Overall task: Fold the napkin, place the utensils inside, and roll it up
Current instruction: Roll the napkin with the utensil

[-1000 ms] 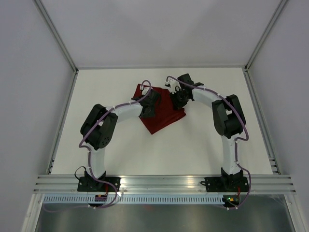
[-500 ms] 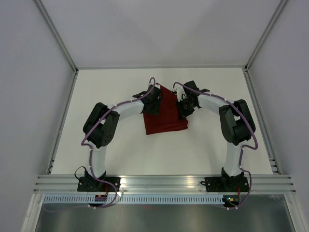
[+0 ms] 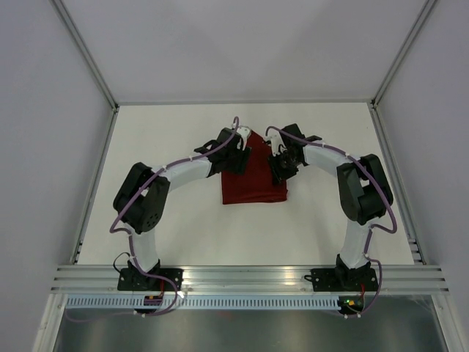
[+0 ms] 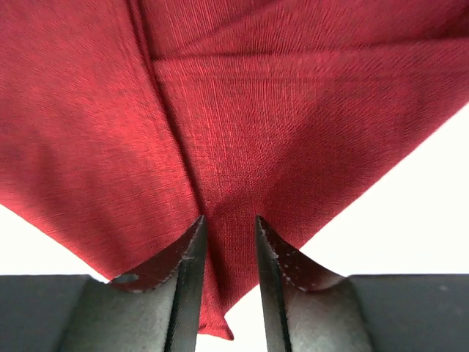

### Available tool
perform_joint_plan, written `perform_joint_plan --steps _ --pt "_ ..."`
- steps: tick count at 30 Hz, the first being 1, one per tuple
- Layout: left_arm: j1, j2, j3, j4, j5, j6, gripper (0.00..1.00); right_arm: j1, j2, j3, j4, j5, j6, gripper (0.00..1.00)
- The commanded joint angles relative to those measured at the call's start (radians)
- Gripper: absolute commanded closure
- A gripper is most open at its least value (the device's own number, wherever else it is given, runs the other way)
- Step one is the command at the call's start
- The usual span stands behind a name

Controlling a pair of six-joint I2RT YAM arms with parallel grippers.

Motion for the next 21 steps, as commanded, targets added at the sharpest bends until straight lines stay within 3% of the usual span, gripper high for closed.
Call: perform_joint_plan --steps 1,4,12,17,21 --pt "-0.002 -0.17 -0.057 0.136 0.047 0.137 0.36 -0.02 -0.07 0.101 -0.048 -0.01 0.028 0.6" --pt "-0.034 -0.272 -0.172 0.24 0.041 0.237 0.33 -0.058 -0.089 0.17 -0.06 -0.042 0.051 0.58" --pt "-0.286 -0.333 -0.404 0.494 -0.312 0.499 0.31 -0.236 -0.067 0.287 -0.074 -0.193 0.086 0.58" --pt "-0.376 -0.41 -0.645 0.821 -0.253 0.669 0.37 -0.3 -0.054 0.256 -0.066 -0.197 0.047 0.59" --pt "-0.378 -0.408 -0.7 0.839 -0.17 0.7 0.34 -0.337 -0.04 0.229 -0.049 -0.216 0.036 0.59"
